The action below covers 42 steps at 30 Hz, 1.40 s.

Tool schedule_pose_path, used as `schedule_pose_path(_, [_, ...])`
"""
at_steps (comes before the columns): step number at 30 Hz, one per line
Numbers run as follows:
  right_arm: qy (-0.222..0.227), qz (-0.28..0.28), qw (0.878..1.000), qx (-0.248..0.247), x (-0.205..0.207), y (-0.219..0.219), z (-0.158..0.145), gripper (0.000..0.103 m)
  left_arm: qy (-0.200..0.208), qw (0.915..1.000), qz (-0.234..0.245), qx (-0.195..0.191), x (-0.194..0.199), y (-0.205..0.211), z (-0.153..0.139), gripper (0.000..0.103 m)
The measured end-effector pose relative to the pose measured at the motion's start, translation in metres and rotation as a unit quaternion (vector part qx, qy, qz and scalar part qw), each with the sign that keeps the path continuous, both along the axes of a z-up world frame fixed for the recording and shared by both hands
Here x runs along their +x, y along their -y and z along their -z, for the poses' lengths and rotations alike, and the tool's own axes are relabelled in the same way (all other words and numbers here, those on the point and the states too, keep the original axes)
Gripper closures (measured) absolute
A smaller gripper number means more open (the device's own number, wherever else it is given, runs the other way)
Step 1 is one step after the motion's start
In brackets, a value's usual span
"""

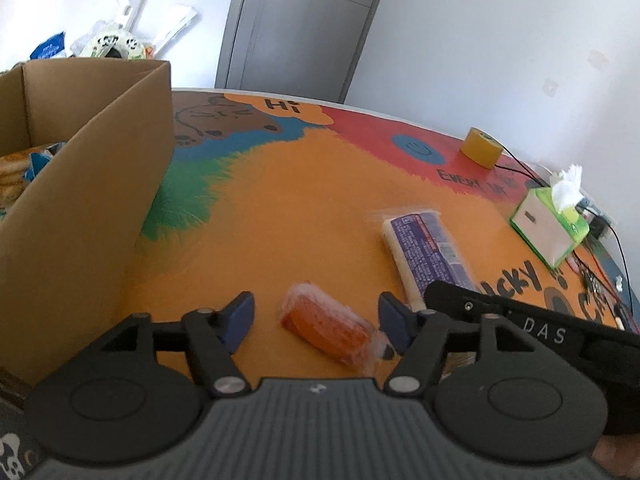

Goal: Organize snacks
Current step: 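Lift both held snacks and carry them over the cardboard box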

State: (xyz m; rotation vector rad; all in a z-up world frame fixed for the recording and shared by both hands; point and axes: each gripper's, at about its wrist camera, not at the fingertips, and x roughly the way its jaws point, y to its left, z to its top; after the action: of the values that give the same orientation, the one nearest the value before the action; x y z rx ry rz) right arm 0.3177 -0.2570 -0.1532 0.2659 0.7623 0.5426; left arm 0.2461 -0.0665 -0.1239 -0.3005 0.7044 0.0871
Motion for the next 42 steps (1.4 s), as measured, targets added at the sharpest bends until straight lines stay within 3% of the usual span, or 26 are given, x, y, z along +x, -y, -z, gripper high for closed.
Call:
schedule_pose_path(5, [-0.002,0.01,1.0,0.0,-0.012,0.011,-0.001,0.071,0.009,0.9998,0.0,0.019,-0.004,0.006,0.002,0.036])
schedule_pose_path(7, [-0.003,0.012,1.0,0.0,-0.015,0.015,-0.001,0.071,0.011,0.9996,-0.003,0.026,-0.003,0.007,0.003,0.042])
schedule_pose_path(9, [-0.004,0.014,1.0,0.0,-0.018,0.018,-0.001,0.071,0.01,0.9995,-0.008,0.028,-0.003,0.004,0.003,0.055])
schedule_pose_path(11, [-0.005,0.017,1.0,0.003,-0.02,0.021,-0.001,0.07,0.009,0.9996,-0.008,0.027,-0.005,0.003,0.002,0.057])
schedule_pose_path(24, [0.016,0.015,0.999,-0.029,-0.022,-0.002,-0.001,0.06,0.017,0.999,0.016,0.039,-0.018,-0.001,0.003,0.059])
schedule_pose_path(33, [0.033,0.02,0.996,-0.074,-0.027,-0.019,-0.003,0.057,0.026,0.9993,0.015,0.021,-0.022,-0.01,-0.002,0.061])
schedule_pose_path(36, [0.031,0.038,0.997,-0.066,-0.028,-0.015,-0.001,0.069,0.031,0.9992,0.016,0.021,-0.025,-0.013,-0.006,0.061])
schedule_pose_path(42, [0.016,0.06,0.998,-0.016,-0.033,-0.006,-0.003,0.074,0.05,0.9984,0.011,0.023,-0.039,-0.02,-0.02,0.061])
